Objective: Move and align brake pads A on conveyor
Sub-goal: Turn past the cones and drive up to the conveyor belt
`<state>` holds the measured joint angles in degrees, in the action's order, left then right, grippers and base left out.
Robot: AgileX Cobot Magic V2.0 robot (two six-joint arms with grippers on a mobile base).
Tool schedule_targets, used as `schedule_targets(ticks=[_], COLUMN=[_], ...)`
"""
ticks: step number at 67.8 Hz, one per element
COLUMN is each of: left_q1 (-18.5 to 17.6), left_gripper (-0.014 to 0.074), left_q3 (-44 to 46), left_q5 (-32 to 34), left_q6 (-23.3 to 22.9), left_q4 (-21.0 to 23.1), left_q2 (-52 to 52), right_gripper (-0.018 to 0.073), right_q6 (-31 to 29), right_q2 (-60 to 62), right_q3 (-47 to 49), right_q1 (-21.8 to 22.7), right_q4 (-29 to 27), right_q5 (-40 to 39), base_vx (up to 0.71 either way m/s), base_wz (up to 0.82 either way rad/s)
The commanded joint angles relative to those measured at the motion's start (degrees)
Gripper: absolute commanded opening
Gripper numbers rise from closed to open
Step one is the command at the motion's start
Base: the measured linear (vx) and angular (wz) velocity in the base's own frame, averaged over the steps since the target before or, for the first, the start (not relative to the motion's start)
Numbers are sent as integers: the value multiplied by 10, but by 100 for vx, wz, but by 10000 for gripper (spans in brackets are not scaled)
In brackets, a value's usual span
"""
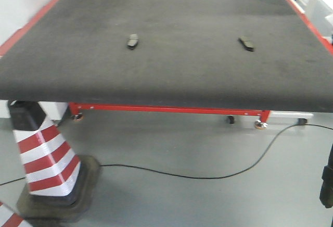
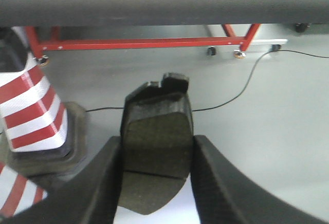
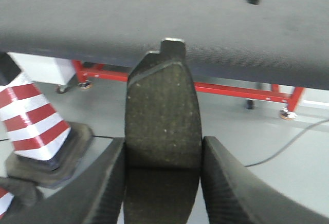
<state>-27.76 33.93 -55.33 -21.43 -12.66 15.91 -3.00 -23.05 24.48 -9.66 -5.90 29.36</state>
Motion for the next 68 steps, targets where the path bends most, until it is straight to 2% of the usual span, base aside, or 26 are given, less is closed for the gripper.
schedule_targets(ticks=[1,37,68], left_q1=[-2,-2,-2], left_gripper=[-6,-6,-6], left_q3=[16,16,16], left_q5=[50,50,50], left_q6=[-6,-6,-6], left_q4=[-8,-8,-7], left_q2=[7,7,7], right_gripper=[-7,-7,-7], right_q6=[-4,-4,-4], right_q2=[-3,-3,-3], right_q3=[18,18,18], right_q1=[4,4,4], right_q4=[1,1,1], right_q5=[-52,-52,-52], base_vx=[7,11,33], base_wz=[-31,-18,-2])
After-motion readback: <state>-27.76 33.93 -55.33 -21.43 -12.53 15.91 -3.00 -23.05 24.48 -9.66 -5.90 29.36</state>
